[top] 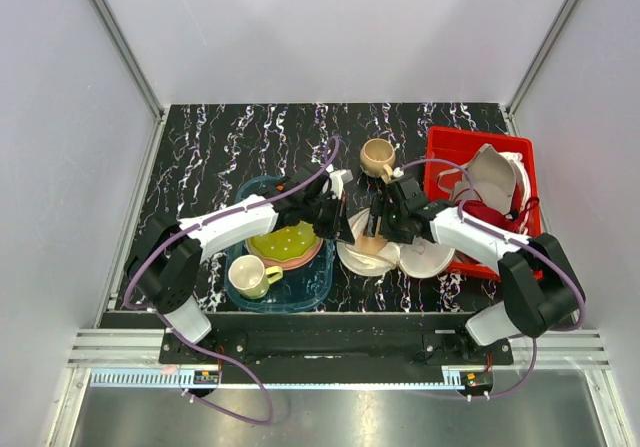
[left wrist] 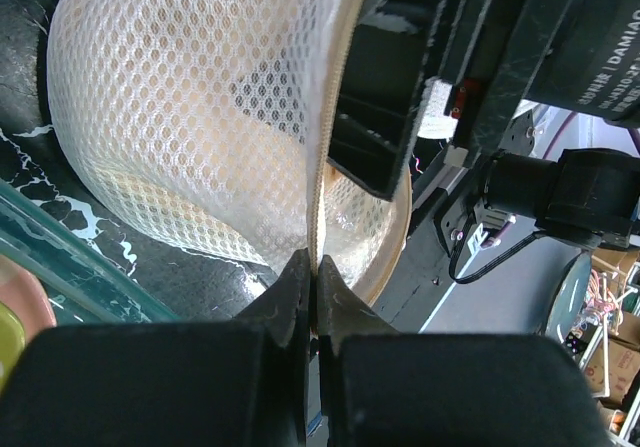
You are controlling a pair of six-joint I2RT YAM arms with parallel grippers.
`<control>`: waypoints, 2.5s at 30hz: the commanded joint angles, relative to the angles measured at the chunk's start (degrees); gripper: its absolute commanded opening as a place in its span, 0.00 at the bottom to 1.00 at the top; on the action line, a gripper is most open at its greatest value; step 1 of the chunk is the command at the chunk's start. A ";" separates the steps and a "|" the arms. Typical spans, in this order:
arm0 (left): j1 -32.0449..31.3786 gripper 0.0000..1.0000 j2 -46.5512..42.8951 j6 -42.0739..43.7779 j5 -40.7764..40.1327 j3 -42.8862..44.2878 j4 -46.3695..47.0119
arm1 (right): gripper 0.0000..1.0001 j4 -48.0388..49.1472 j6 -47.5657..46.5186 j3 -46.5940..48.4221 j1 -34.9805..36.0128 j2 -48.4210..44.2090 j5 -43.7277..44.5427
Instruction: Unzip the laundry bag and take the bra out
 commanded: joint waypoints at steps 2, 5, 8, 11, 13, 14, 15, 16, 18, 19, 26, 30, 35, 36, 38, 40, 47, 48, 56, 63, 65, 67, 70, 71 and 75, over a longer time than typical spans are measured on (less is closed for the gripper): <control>0.18 0.00 0.01 0.96 -1.33 1.21 1.08 | 0.80 0.14 -1.98 2.07 1.11 3.48 4.77; 0.18 0.00 -0.17 0.78 -1.24 0.86 1.44 | 0.77 2.33 -1.81 2.07 1.29 6.82 2.92; 0.18 0.00 -0.95 1.22 -2.55 0.68 1.00 | 0.64 4.18 -1.37 1.81 1.20 7.80 0.02; 0.18 0.00 -1.57 1.49 -3.34 0.59 0.47 | 0.31 3.93 -0.84 1.19 1.29 4.47 -0.16; 0.18 0.00 -1.93 1.57 -3.52 0.68 0.29 | 0.06 2.53 -0.75 1.19 1.29 0.69 0.81; 0.18 0.00 -1.93 1.66 -3.61 0.68 0.38 | 0.01 1.04 -0.75 1.36 1.20 -0.72 0.81; 0.09 0.00 -1.93 1.84 -3.79 0.68 0.38 | 0.00 0.33 -0.84 1.71 1.29 -3.52 0.64; 0.18 0.00 -1.84 1.92 -3.96 0.68 0.38 | 0.00 -0.63 -0.66 1.98 1.29 -5.02 0.29; 0.18 0.00 -1.75 1.40 -5.01 0.77 0.03 | 0.00 -1.87 -0.22 2.76 1.29 -9.40 -0.85; 0.09 0.00 -1.84 1.22 -5.37 0.59 -0.06 | 0.00 -3.09 -0.05 3.12 1.29 -10.74 -1.30; 0.18 0.00 -3.77 0.87 -6.95 -0.37 0.12 | 0.00 -5.39 1.36 4.97 1.29 -18.22 -6.31; 0.09 0.00 -3.95 1.22 -6.96 -0.72 0.29 | 0.00 -5.57 2.59 6.10 1.29 -21.64 -7.27; 0.09 0.00 -4.12 0.70 -7.47 -1.16 0.82 | 0.00 -9.07 2.33 9.36 1.29 -24.10 -6.76; 0.09 0.00 -4.21 0.61 -7.48 -1.25 1.00 | 0.00 -9.69 2.07 10.49 1.29 -24.46 -5.10; 0.09 0.00 -4.30 0.61 -7.48 -1.17 1.09 | 0.00 -11.62 1.63 11.64 1.29 -25.51 -1.85; 0.09 0.00 -4.04 0.61 -7.65 -0.82 1.09 | 0.00 -12.42 1.62 12.00 1.20 -26.30 -0.69; 0.09 0.00 -3.68 0.25 -8.36 -1.16 1.44 | 0.00 -13.39 1.97 10.34 1.29 -27.97 0.81; 0.09 0.00 -3.77 0.26 -8.44 -1.16 1.44 | 0.00 -13.47 2.15 10.07 1.29 -28.24 1.07; 0.18 0.00 -2.20 0.08 -8.62 -0.64 1.44 | 0.00 -15.58 1.27 14.79 1.29 -31.93 0.72; 0.01 0.00 -1.84 -1.33 -6.60 -1.08 3.10 | 0.00 -16.72 -1.53 19.99 1.29 -34.31 11.08; 0.09 0.00 -2.19 -1.68 -6.60 -1.69 3.46 | 0.00 -16.82 -2.24 22.18 1.29 -32.99 15.54; 0.09 0.00 -2.72 -1.94 -6.77 -2.39 3.55 | 0.00 -16.55 -2.86 23.59 1.29 -31.85 19.68; 0.09 0.00 -3.42 -2.29 -7.04 -3.10 3.72 | 0.00 -14.10 -5.40 25.62 1.20 -30.36 28.03; 0.09 0.00 -3.68 -2.38 -7.04 -3.62 3.81 | 0.00 -13.74 -6.10 27.45 0.94 -29.57 31.54; 0.09 0.00 -5.18 -2.38 -7.39 -4.42 3.64 | 0.00 -13.39 -9.80 32.38 -2.57 -25.44 35.61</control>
